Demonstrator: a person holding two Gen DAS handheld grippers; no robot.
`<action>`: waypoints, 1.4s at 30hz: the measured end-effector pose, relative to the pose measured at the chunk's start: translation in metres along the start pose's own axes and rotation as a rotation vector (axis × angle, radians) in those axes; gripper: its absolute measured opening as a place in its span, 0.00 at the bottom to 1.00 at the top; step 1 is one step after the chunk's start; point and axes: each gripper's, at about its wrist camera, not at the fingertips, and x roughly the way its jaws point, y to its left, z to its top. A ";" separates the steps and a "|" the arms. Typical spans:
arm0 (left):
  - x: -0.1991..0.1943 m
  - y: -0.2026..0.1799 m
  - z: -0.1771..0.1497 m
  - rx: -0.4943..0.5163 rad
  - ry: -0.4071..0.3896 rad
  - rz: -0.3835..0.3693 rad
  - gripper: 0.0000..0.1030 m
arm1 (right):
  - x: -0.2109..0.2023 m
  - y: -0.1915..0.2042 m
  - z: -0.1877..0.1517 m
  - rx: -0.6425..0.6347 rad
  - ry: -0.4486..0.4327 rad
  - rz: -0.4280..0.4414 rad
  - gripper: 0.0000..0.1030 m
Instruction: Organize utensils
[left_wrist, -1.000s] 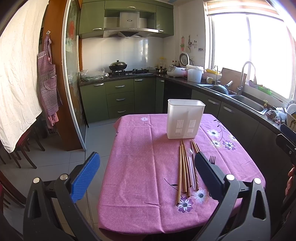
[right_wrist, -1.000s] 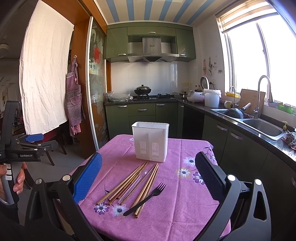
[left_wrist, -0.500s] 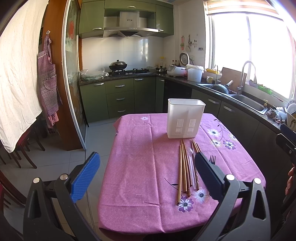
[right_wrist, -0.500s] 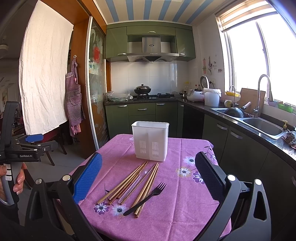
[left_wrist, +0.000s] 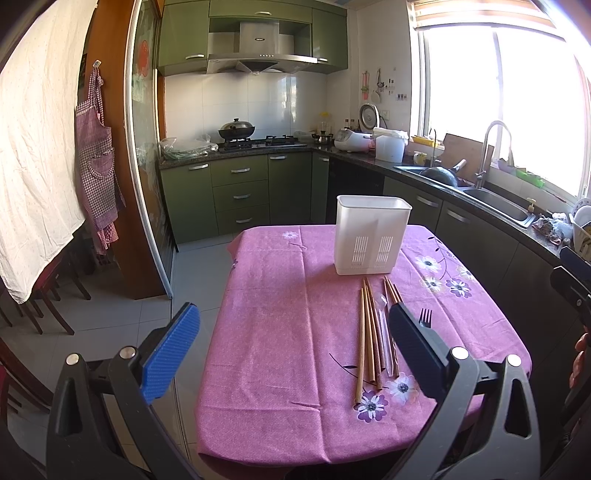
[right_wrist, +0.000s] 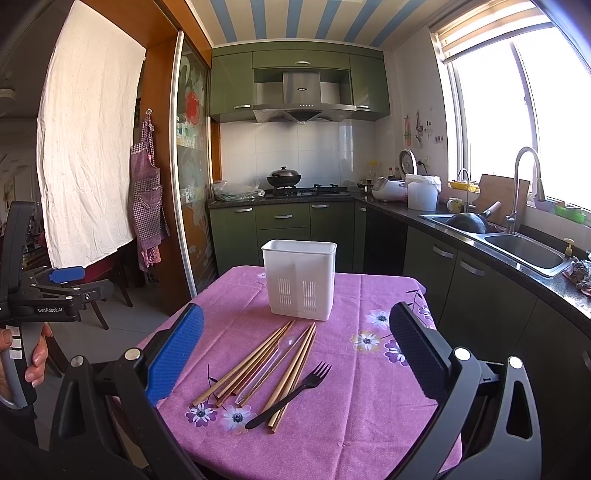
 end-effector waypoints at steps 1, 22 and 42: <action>0.000 0.000 0.000 0.000 0.000 0.000 0.95 | 0.000 0.000 0.000 0.000 0.000 -0.001 0.96; 0.001 0.001 -0.002 0.001 0.002 0.001 0.95 | 0.000 0.000 0.000 0.001 0.001 -0.002 0.96; 0.112 -0.039 0.006 0.062 0.315 -0.097 0.95 | 0.086 -0.052 -0.022 0.096 0.323 -0.111 0.96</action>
